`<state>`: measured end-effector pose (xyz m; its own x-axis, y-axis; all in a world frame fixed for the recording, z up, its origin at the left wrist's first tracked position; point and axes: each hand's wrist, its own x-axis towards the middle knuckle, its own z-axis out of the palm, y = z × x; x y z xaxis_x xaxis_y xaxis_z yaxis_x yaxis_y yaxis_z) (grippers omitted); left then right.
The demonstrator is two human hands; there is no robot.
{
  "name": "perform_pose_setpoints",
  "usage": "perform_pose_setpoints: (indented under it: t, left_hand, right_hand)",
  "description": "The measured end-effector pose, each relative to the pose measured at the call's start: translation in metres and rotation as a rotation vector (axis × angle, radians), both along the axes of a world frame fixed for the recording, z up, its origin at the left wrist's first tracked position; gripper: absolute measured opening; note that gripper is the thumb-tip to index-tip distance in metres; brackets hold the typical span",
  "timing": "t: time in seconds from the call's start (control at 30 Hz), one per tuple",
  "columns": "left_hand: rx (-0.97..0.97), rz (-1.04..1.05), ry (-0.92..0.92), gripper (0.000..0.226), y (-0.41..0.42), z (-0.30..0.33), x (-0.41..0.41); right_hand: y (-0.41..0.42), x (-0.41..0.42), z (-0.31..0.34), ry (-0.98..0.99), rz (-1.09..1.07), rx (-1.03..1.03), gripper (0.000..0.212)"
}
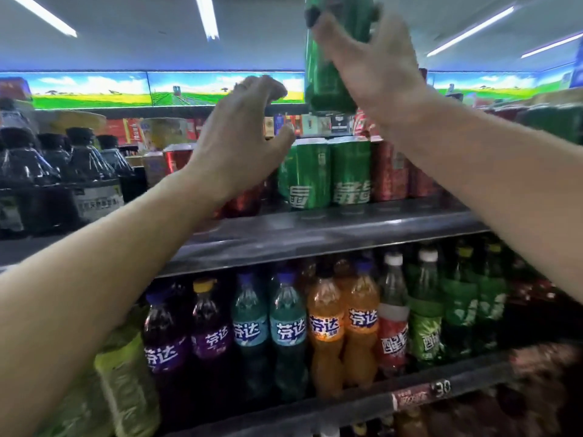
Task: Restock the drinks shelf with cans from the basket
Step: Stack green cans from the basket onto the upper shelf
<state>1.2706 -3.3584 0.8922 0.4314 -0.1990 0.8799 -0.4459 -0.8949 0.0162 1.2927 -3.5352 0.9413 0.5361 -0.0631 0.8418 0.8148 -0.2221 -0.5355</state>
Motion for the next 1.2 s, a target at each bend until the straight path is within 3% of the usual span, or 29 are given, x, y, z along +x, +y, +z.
perform_pose_setpoints:
  t: [0.1,0.2,0.37,0.67,0.87,1.2]
  left_hand:
    - [0.105,0.039,0.128,0.055,-0.019,-0.006,0.014]
    - [0.13,0.049,0.19,0.054,-0.028,-0.014,0.027]
    - [0.117,0.094,0.144,0.046,-0.036,-0.019,0.037]
    - [0.163,0.195,0.072,0.056,-0.056,-0.022,0.042]
    - [0.224,0.239,0.035,0.059,-0.057,-0.027,0.044]
    - [0.29,0.299,0.07,0.061,-0.054,-0.032,0.043]
  right_hand:
    - [-0.014,0.014,0.016,-0.02,-0.109,-0.158,0.05]
    - [-0.021,0.025,0.024,-0.001,-0.144,-0.247,0.059]
    - [-0.024,0.041,0.021,-0.041,-0.352,-0.415,0.063]
    - [-0.023,0.053,0.011,-0.224,-0.609,-0.651,0.062]
    - [-0.025,0.057,0.018,-0.328,-0.916,-0.833,0.072]
    - [-0.029,0.061,0.022,-0.378,-1.048,-0.931,0.07]
